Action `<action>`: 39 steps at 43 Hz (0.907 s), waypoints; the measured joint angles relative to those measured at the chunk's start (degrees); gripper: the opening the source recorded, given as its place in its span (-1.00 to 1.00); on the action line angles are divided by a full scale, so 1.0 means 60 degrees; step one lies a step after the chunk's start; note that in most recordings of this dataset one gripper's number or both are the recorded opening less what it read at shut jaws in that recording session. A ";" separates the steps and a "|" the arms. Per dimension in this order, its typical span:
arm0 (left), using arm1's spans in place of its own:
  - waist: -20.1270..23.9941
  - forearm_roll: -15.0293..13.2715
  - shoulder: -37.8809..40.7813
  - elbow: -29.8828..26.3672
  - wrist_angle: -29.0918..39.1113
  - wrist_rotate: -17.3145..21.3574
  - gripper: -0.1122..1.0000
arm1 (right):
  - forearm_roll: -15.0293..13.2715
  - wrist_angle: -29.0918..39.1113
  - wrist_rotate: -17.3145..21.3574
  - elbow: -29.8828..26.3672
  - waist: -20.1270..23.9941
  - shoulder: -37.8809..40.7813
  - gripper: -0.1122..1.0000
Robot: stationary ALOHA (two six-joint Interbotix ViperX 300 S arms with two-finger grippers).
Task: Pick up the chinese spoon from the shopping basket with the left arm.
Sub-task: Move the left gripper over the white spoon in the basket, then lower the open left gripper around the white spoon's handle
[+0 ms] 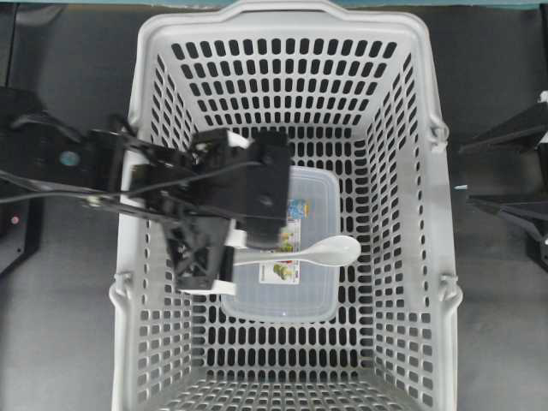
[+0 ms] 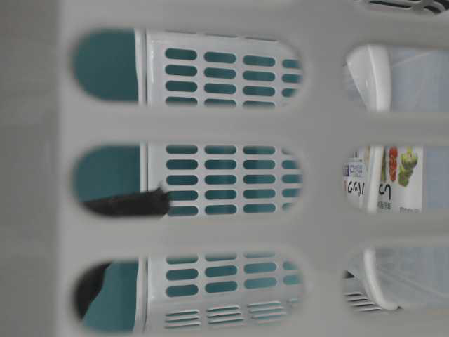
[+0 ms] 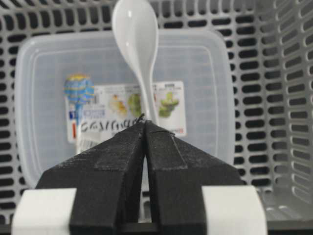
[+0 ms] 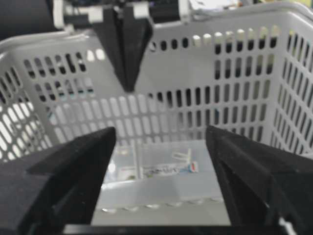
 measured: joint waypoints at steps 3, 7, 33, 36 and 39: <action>0.0000 0.0015 0.0264 -0.0161 0.0059 0.0000 -0.76 | 0.0000 0.0000 -0.0015 0.0000 0.0000 0.0000 0.46; 0.0000 0.0015 0.0557 -0.0293 0.0161 0.0000 -0.42 | 0.0000 0.0000 0.0000 0.0000 0.0000 0.0000 0.46; -0.0234 0.0015 0.2710 -0.0820 0.0571 -0.0659 0.75 | 0.0000 -0.0029 -0.0015 0.0000 0.0000 0.0000 0.46; -0.0264 0.0015 0.2798 -0.0820 0.0527 -0.0703 0.75 | 0.0000 -0.0015 -0.0015 0.0000 0.0000 0.0000 0.46; -0.0264 0.0015 0.2871 -0.0806 0.0469 -0.0703 0.74 | 0.0000 -0.0029 -0.0015 0.0000 0.0000 0.0000 0.46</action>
